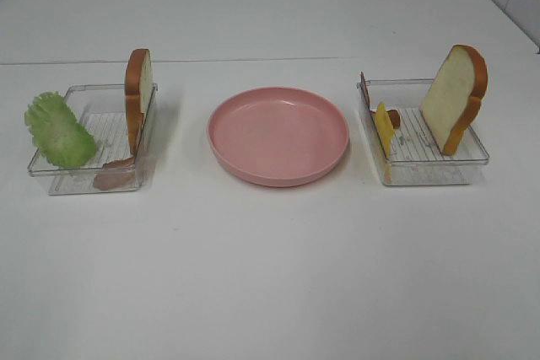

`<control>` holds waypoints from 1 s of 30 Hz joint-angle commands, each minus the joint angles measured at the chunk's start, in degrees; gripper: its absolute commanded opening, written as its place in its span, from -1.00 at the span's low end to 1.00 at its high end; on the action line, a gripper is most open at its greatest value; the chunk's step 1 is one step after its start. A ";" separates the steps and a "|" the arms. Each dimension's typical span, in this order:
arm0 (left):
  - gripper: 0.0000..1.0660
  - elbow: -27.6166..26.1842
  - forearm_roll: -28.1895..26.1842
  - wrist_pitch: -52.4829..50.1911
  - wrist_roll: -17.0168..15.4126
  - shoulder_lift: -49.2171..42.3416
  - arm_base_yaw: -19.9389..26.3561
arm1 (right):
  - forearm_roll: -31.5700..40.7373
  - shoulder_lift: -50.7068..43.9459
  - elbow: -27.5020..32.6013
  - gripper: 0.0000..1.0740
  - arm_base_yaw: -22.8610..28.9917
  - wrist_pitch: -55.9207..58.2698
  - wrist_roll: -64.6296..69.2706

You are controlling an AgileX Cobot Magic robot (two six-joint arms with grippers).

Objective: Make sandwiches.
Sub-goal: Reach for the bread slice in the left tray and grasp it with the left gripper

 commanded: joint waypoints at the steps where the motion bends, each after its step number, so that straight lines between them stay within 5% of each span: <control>1: 0.88 0.11 -0.29 -0.40 -0.23 -0.69 0.17 | 0.17 -0.29 0.11 0.84 -0.29 -0.29 -0.34; 22: 0.88 0.06 -0.17 -0.57 -0.23 0.23 0.17 | 0.17 -0.29 0.11 0.84 -0.29 -0.29 -0.34; 30: 0.88 -4.01 -0.23 -7.51 -0.34 11.17 0.17 | 0.17 -0.29 0.11 0.84 -0.29 -0.29 -0.34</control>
